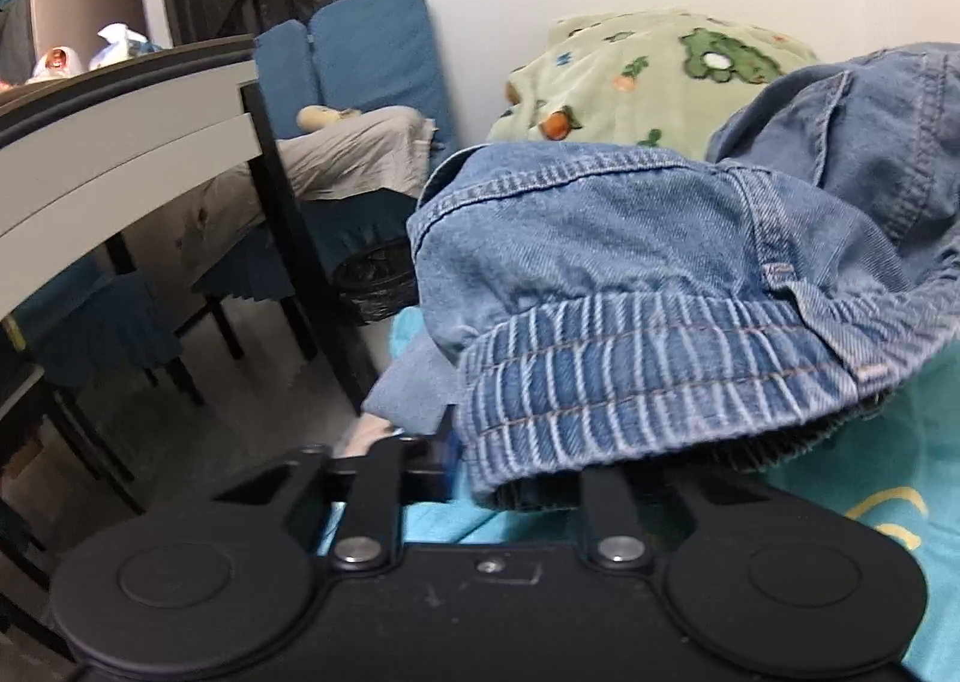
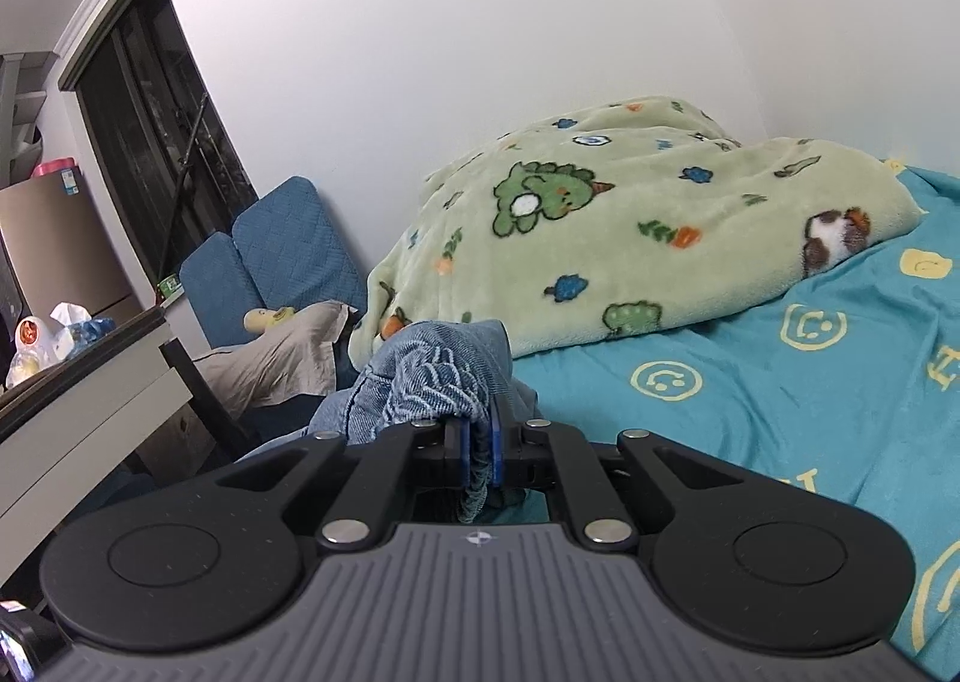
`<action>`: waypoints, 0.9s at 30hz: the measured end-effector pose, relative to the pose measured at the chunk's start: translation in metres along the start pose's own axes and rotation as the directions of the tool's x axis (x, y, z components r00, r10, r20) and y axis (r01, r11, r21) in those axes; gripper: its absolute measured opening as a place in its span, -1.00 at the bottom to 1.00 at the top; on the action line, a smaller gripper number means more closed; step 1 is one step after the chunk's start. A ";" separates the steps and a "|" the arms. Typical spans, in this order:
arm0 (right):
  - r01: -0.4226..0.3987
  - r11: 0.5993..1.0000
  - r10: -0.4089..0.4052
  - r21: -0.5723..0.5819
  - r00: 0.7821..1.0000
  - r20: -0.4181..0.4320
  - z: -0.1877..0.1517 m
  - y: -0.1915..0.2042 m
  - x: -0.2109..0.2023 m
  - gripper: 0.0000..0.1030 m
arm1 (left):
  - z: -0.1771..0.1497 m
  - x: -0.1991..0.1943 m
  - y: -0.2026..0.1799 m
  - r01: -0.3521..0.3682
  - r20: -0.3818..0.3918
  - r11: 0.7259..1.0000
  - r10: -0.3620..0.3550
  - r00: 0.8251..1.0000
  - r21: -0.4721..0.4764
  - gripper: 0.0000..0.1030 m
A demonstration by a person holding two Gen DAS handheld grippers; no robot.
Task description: Fold clothes
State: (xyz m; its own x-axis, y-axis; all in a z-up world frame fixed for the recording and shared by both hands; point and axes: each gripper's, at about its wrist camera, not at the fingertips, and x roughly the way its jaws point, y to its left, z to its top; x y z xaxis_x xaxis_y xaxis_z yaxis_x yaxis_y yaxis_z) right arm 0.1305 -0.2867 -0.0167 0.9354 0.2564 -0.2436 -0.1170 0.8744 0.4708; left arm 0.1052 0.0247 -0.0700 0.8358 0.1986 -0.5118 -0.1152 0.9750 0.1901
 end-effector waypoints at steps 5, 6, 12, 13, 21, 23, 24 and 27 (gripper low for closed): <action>0.012 0.999 -0.012 0.041 1.000 0.004 0.002 -0.008 -0.001 -0.89 | 0.006 -0.016 -0.002 0.047 0.017 0.999 -0.047 0.999 -0.014 -0.89; 0.013 0.999 -0.014 0.041 1.000 0.008 0.003 -0.008 -0.002 -0.89 | 0.008 -0.022 -0.004 0.067 0.026 0.998 -0.066 0.997 -0.018 -0.89; 0.018 0.999 -0.020 0.035 0.998 0.058 0.041 -0.012 -0.014 -0.89 | 0.025 -0.073 -0.023 0.235 0.095 0.972 -0.232 0.968 -0.017 -0.90; 0.024 0.999 -0.027 0.033 0.997 0.074 0.052 -0.015 -0.018 -0.90 | 0.027 -0.083 -0.031 0.279 0.104 0.960 -0.276 0.956 -0.017 -0.89; 0.133 0.990 -0.128 -0.035 0.984 0.120 0.131 -0.077 -0.035 -0.90 | 0.037 -0.135 -0.136 0.574 0.129 0.817 -0.576 0.807 0.054 -0.88; 0.162 0.985 -0.156 -0.059 0.983 0.096 0.145 -0.097 -0.031 -0.90 | 0.036 -0.134 -0.175 0.625 0.107 0.777 -0.629 0.770 0.075 -0.87; 0.174 0.982 -0.169 -0.070 0.982 0.080 0.150 -0.109 -0.026 -0.90 | 0.035 -0.131 -0.193 0.644 0.097 0.760 -0.649 0.754 0.086 -0.87; 0.223 0.968 -0.221 -0.113 0.975 0.024 0.159 -0.145 -0.010 -0.90 | 0.029 -0.116 -0.248 0.684 0.064 0.721 -0.692 0.719 0.114 -0.87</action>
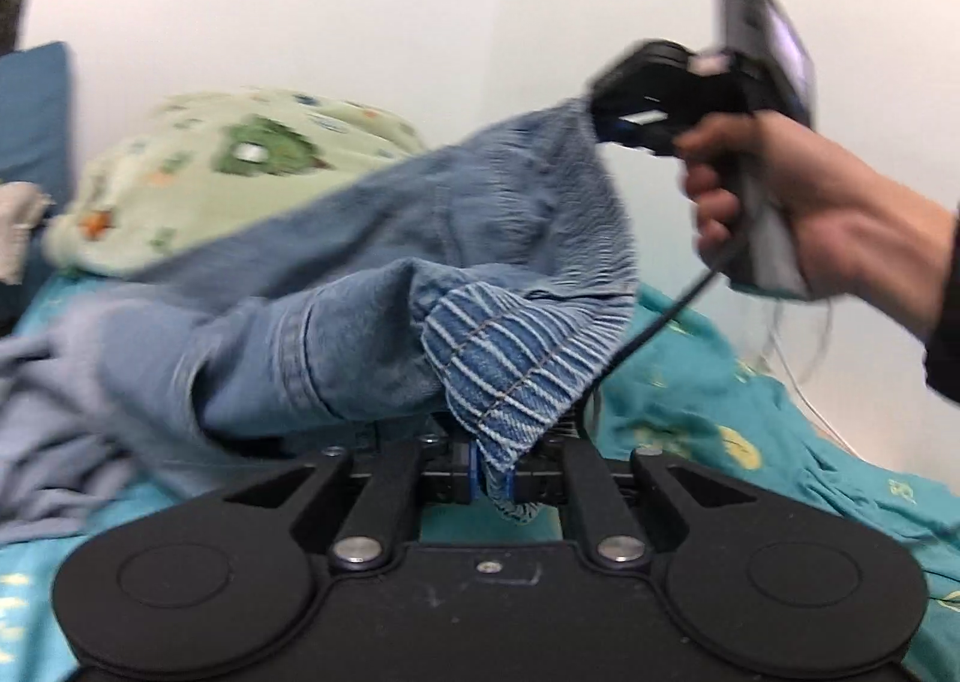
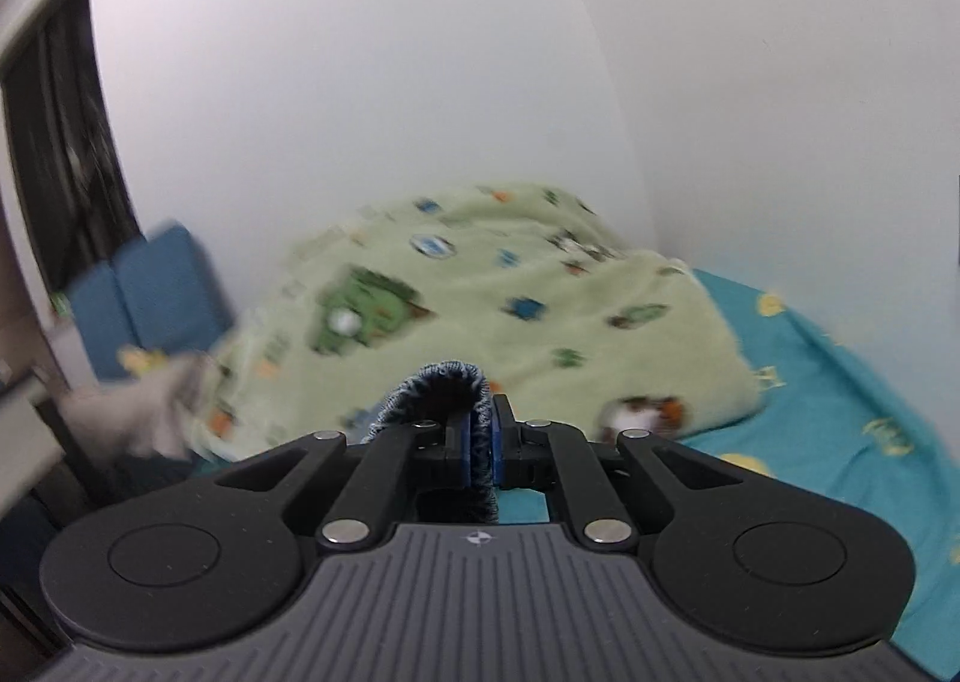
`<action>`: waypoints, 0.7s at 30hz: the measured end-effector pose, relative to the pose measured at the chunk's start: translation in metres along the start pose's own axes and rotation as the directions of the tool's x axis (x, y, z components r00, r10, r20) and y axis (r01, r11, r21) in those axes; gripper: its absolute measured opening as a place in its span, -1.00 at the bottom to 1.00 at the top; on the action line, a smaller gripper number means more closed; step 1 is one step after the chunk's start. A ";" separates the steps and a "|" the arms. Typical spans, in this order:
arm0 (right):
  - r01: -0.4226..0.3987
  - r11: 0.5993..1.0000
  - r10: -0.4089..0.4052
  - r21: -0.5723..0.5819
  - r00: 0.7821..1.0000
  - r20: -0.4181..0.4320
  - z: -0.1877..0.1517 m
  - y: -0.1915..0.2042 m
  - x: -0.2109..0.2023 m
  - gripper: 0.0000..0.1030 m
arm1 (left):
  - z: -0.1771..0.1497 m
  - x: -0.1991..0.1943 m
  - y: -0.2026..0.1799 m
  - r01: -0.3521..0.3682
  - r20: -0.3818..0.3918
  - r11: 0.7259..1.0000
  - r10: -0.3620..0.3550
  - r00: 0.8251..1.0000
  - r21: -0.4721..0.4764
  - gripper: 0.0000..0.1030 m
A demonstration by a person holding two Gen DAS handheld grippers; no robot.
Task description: Fold clothes
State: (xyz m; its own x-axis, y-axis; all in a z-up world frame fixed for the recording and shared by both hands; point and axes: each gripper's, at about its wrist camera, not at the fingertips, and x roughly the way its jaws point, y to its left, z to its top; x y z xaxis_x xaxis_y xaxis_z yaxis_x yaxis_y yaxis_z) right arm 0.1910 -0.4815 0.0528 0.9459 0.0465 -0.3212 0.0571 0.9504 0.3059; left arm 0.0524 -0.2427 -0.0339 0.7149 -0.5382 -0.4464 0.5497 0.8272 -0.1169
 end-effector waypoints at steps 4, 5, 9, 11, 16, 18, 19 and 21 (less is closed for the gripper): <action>0.060 0.998 -0.062 -0.018 0.994 -0.087 -0.016 -0.052 0.039 -0.90 | -0.016 0.064 -0.029 0.038 -0.059 0.998 -0.036 0.998 0.046 -0.85; 0.071 0.997 -0.073 -0.024 0.992 -0.105 -0.024 -0.065 0.047 -0.90 | -0.021 0.077 -0.033 0.048 -0.078 0.998 -0.045 0.996 0.041 -0.85; 0.112 0.993 -0.115 -0.026 0.978 -0.174 -0.062 -0.100 0.077 -0.89 | -0.040 0.109 -0.037 0.080 -0.130 0.997 -0.078 0.988 0.013 -0.81; 0.118 0.993 -0.119 -0.013 0.976 -0.182 -0.074 -0.111 0.088 -0.88 | -0.044 0.115 -0.036 0.088 -0.138 0.996 -0.087 0.987 0.007 -0.80; 0.119 0.992 -0.109 0.042 0.977 -0.181 -0.081 -0.125 0.092 -0.75 | -0.036 0.111 -0.032 0.109 -0.152 0.994 -0.104 0.983 0.022 -0.71; 0.158 0.986 -0.144 0.057 0.971 -0.193 -0.078 -0.126 0.085 -0.52 | -0.032 0.104 -0.034 0.106 -0.155 0.994 -0.098 0.983 0.042 -0.45; 0.166 0.985 -0.152 0.055 0.968 -0.199 -0.077 -0.126 0.079 -0.35 | -0.030 0.099 -0.034 0.103 -0.156 0.994 -0.094 0.983 0.048 -0.39; 0.186 0.981 -0.172 0.049 0.963 -0.208 -0.074 -0.123 0.063 -0.22 | -0.025 0.087 -0.033 0.106 -0.155 0.993 -0.096 0.983 0.058 -0.27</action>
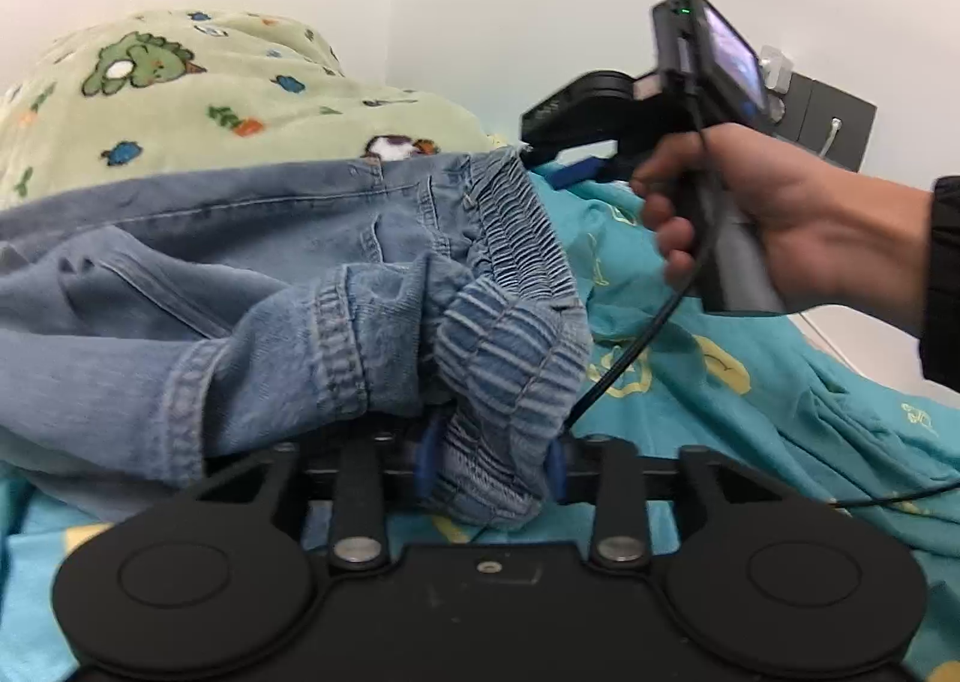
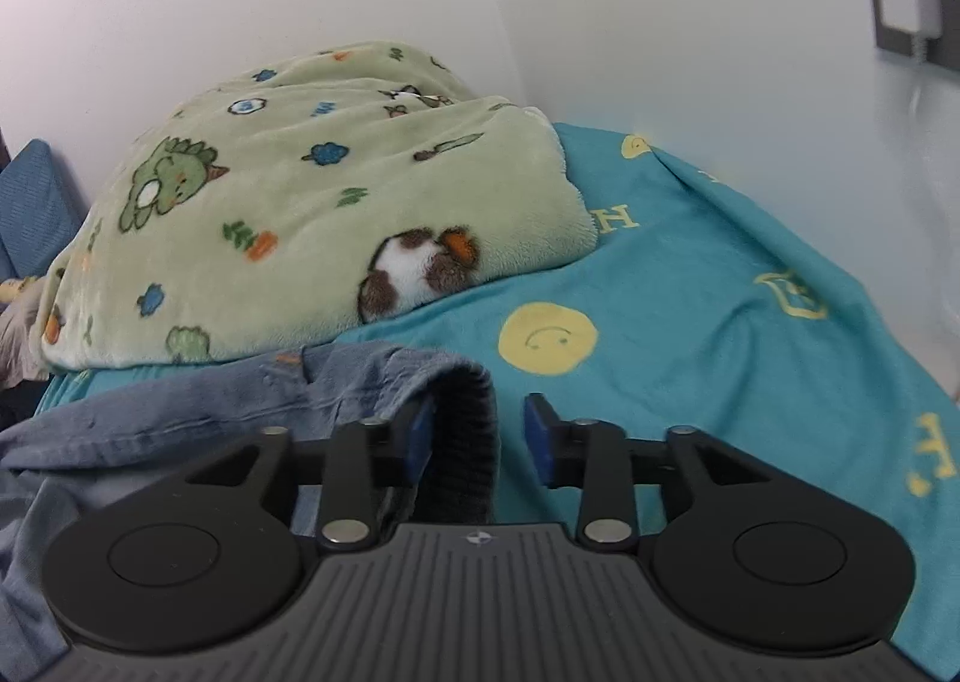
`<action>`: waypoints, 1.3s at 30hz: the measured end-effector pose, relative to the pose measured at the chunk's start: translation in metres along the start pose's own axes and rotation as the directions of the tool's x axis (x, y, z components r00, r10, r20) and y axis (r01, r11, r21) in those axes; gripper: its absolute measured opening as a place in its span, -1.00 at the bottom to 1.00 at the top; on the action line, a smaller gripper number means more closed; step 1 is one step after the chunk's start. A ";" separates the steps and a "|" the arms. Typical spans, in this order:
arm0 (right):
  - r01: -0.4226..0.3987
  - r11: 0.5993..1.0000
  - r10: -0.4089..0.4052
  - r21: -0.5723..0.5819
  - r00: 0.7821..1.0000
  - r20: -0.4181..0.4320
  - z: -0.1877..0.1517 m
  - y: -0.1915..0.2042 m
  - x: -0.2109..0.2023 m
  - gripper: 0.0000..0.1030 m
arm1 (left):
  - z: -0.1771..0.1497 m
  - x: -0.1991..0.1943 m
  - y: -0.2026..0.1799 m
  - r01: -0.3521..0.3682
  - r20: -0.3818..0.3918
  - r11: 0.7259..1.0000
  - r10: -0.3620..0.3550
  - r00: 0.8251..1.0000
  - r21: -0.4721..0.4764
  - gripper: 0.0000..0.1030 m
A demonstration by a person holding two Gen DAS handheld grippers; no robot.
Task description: Fold clothes
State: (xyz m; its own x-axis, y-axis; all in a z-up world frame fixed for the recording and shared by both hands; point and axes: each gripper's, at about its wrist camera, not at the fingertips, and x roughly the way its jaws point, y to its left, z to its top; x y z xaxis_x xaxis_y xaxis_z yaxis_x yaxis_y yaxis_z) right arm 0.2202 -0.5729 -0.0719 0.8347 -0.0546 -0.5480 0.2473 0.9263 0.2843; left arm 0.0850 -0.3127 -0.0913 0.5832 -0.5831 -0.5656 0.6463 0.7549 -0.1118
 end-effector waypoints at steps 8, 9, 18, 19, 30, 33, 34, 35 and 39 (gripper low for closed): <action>-0.052 0.992 0.048 0.114 0.998 0.040 -0.007 0.006 -0.092 -0.13 | 0.007 -0.081 0.016 -0.038 0.051 0.999 0.037 0.998 0.018 -0.05; -0.066 0.990 0.061 0.125 0.997 0.046 -0.009 0.010 -0.104 -0.13 | 0.007 -0.091 0.020 -0.051 0.053 0.999 0.050 0.997 0.005 -0.04; -0.174 0.966 0.166 0.191 0.984 0.057 -0.055 0.078 -0.170 -0.11 | -0.002 -0.175 0.068 -0.153 0.086 0.986 0.158 0.984 -0.064 0.03; -0.162 0.966 0.154 0.203 0.987 0.052 -0.060 0.084 -0.171 -0.10 | -0.005 -0.182 0.073 -0.162 0.087 0.984 0.168 0.982 -0.068 0.03; 0.077 0.921 -0.049 0.383 0.995 -0.082 -0.118 0.087 -0.146 0.36 | -0.027 -0.223 0.149 -0.206 0.141 0.951 0.242 0.960 -0.229 0.14; 0.076 0.868 -0.028 0.491 0.994 -0.104 -0.133 0.074 -0.136 0.37 | -0.026 -0.223 0.162 -0.198 0.139 0.937 0.245 0.959 -0.289 0.14; 0.055 0.847 -0.003 0.529 0.995 -0.098 -0.136 0.072 -0.134 0.37 | -0.025 -0.224 0.164 -0.199 0.143 0.935 0.248 0.958 -0.293 0.14; 0.034 0.823 0.022 0.567 0.996 -0.091 -0.140 0.069 -0.131 0.37 | -0.024 -0.224 0.165 -0.202 0.149 0.935 0.253 0.956 -0.293 0.14; -0.026 0.844 0.069 0.535 0.996 -0.061 -0.136 0.077 -0.121 0.16 | -0.025 -0.223 0.167 -0.219 0.146 0.933 0.269 0.952 -0.286 0.14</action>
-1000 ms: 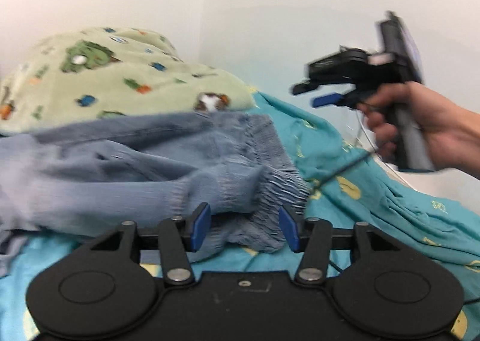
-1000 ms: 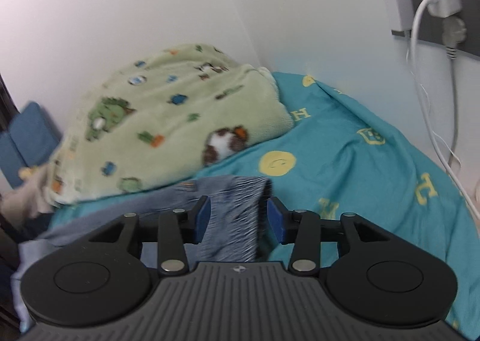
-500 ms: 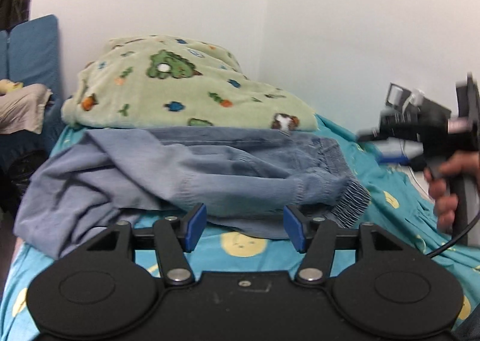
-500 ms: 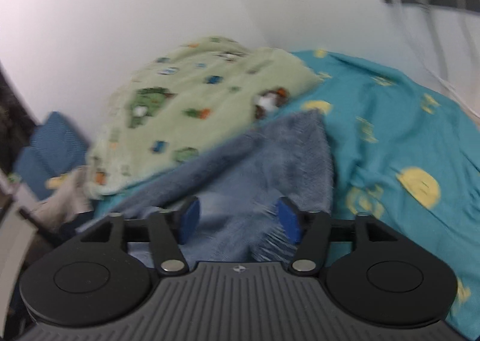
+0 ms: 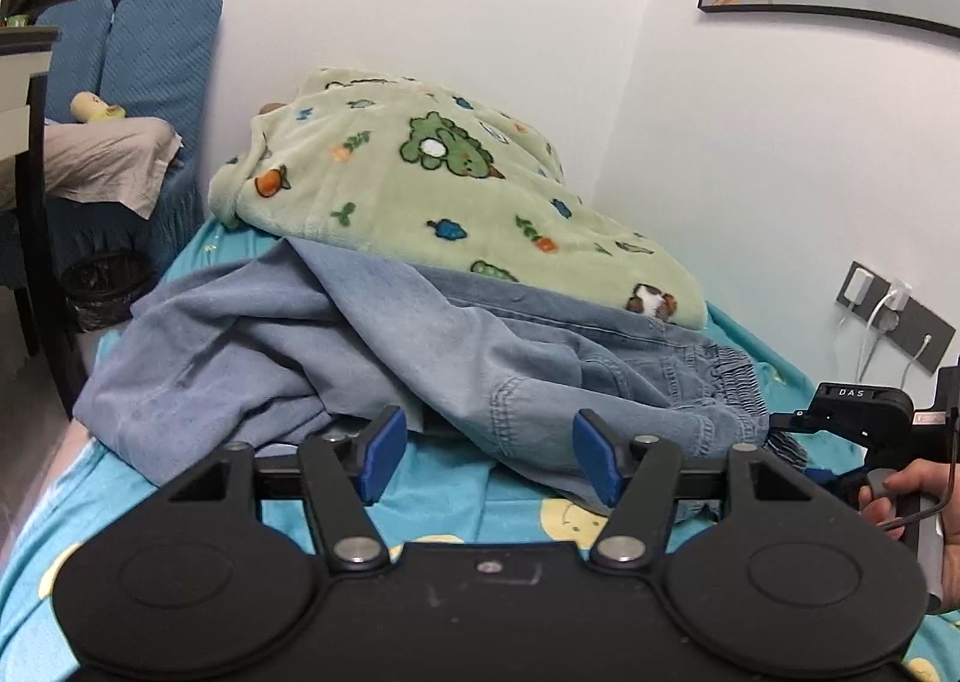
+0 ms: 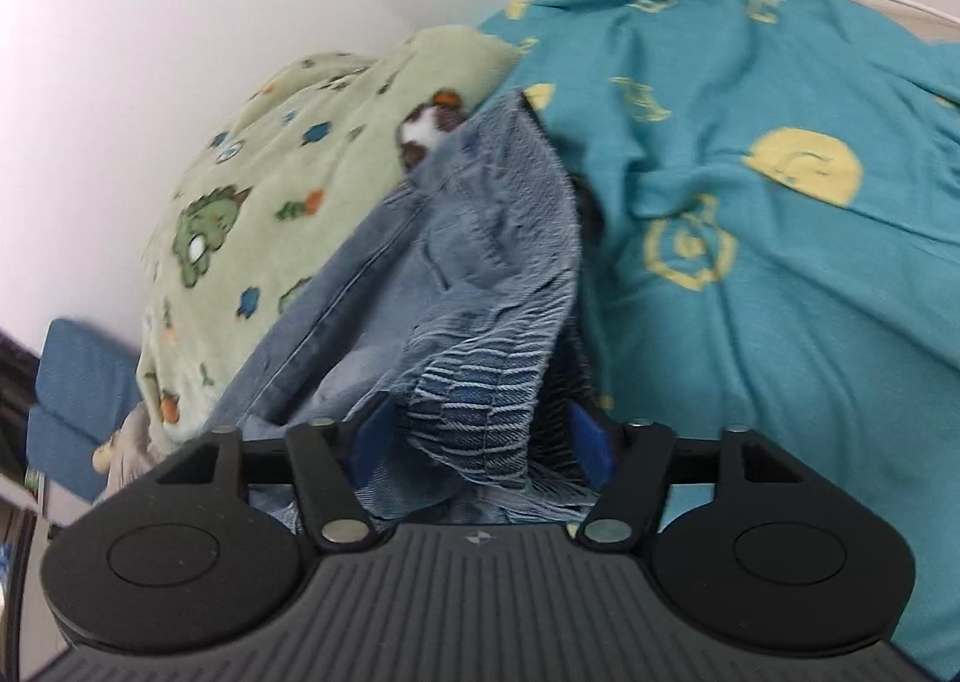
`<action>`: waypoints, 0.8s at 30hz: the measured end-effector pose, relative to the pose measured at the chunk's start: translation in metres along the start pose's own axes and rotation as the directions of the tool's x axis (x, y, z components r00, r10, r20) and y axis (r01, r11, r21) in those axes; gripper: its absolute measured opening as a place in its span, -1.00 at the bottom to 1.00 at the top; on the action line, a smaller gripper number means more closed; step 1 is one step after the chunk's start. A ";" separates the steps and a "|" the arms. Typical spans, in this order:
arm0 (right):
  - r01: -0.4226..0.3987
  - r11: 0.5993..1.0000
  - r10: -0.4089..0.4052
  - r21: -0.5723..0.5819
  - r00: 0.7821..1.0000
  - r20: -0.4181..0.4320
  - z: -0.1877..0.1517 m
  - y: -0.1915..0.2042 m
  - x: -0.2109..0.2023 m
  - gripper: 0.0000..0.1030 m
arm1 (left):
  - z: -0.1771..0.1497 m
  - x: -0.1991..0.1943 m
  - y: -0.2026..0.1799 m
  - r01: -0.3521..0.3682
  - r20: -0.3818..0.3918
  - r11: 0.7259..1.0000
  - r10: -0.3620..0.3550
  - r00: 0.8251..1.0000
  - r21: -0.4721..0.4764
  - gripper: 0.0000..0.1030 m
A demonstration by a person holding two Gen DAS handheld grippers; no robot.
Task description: Fold clothes
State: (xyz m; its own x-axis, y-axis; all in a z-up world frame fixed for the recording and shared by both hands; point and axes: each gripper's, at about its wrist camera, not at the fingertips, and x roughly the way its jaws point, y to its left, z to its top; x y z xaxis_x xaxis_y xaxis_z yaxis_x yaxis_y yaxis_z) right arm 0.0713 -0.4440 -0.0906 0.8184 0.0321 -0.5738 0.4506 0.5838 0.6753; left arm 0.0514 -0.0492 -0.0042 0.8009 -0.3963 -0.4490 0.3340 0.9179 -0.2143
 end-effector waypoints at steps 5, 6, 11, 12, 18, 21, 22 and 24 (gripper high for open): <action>-0.043 0.999 0.044 -0.034 0.999 0.030 0.003 0.009 -0.006 -0.47 | -0.004 0.001 0.004 -0.007 -0.012 1.000 0.007 1.000 -0.009 0.14; -0.046 0.998 0.049 -0.050 0.997 0.056 0.005 0.012 -0.012 -0.59 | -0.004 -0.001 0.004 -0.011 -0.006 1.000 0.011 1.000 -0.011 0.14; -0.034 0.998 0.047 -0.061 0.973 0.228 0.028 0.019 -0.040 -0.81 | -0.005 -0.005 0.008 -0.026 0.008 0.999 0.026 1.000 -0.029 0.14; -0.029 0.998 0.041 -0.049 0.964 0.263 0.033 0.016 -0.045 -0.82 | -0.006 -0.005 0.009 -0.032 0.008 0.999 0.032 0.999 -0.033 0.14; -0.010 0.999 -0.005 0.036 0.916 0.401 0.072 -0.005 -0.063 -0.86 | -0.007 -0.005 0.010 -0.043 0.012 0.998 0.044 0.999 -0.043 0.14; 0.036 0.998 -0.058 0.058 0.896 0.441 0.091 -0.020 -0.055 -0.87 | -0.008 -0.004 0.011 -0.045 0.011 0.998 0.046 0.999 -0.045 0.14; 0.063 0.996 -0.084 0.062 0.891 0.447 0.095 -0.026 -0.049 -0.87 | -0.009 -0.003 0.011 -0.047 0.006 0.998 0.047 0.999 -0.042 0.14; 0.115 0.991 -0.135 0.072 0.879 0.457 0.103 -0.039 -0.039 -0.87 | -0.010 0.000 0.012 -0.048 -0.007 0.998 0.048 0.999 -0.038 0.14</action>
State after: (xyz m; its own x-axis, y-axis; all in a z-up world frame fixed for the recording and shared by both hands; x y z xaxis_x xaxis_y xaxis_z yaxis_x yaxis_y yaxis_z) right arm 0.0586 -0.5517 -0.0473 0.8216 -0.4215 -0.3838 0.5661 0.5240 0.6364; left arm 0.0506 -0.0384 -0.0158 0.8125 -0.3523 -0.4645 0.2762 0.9343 -0.2254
